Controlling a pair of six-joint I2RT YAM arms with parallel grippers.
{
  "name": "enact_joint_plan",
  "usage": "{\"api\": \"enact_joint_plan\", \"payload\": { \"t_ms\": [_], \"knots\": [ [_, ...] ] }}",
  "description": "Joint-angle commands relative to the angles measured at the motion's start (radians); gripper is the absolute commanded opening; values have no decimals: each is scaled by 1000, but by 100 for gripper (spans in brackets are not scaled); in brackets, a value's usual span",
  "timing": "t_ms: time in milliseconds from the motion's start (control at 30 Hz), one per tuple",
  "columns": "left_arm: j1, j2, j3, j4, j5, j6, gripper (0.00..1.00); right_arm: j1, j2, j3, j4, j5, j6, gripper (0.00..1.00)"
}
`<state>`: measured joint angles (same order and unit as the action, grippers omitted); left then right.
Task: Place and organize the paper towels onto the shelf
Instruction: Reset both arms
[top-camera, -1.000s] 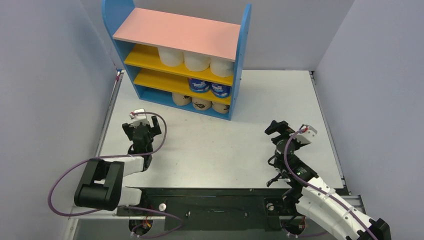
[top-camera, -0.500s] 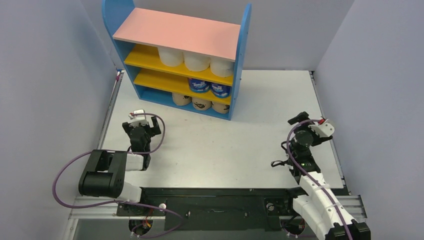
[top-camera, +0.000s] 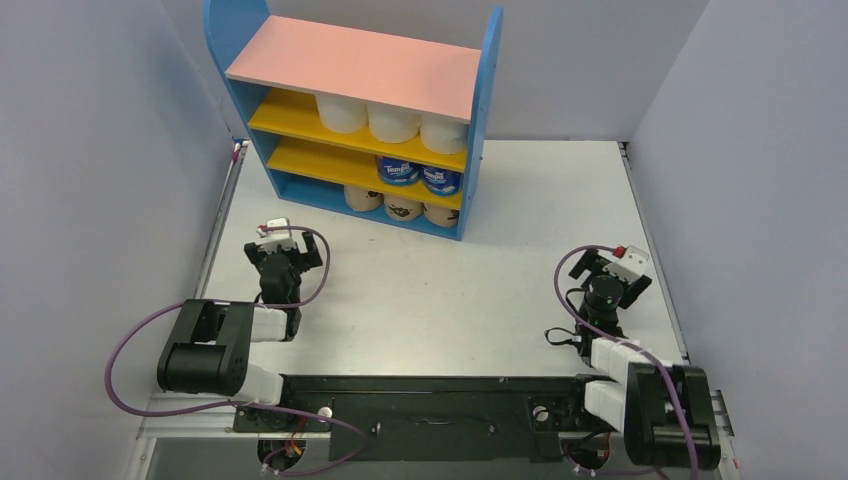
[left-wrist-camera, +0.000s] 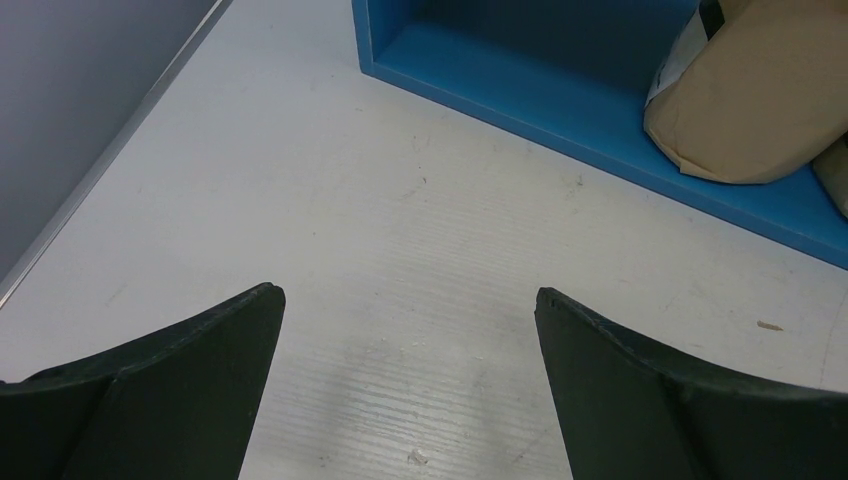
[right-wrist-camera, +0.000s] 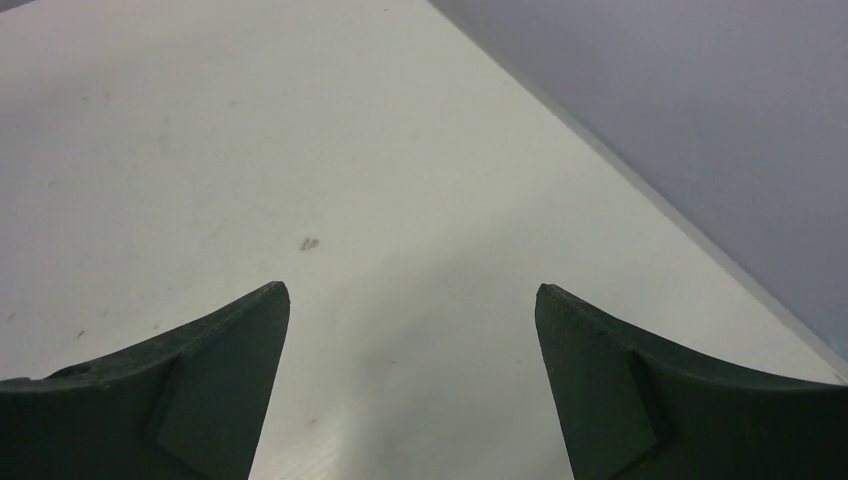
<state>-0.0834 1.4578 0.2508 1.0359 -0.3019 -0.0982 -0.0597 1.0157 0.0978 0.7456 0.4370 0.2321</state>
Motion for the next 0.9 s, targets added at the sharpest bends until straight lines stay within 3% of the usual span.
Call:
{"api": "enact_joint_plan", "payload": {
  "t_ms": [0, 133, 333, 867],
  "knots": [
    [5, 7, 2, 60, 12, -9, 96, 2, 178, 29, 359, -229, -65, 88],
    [5, 7, 2, 62, 12, -8, 96, 8, 352, 4, 591, -262, -67, 88],
    [6, 7, 2, 61, 12, -8, 96, 34, 352, 164, 272, -243, -95, 89],
    [5, 9, 5, 56, 13, -9, 96, 46, 351, 167, 268, -225, -101, 90]
  ]
}}
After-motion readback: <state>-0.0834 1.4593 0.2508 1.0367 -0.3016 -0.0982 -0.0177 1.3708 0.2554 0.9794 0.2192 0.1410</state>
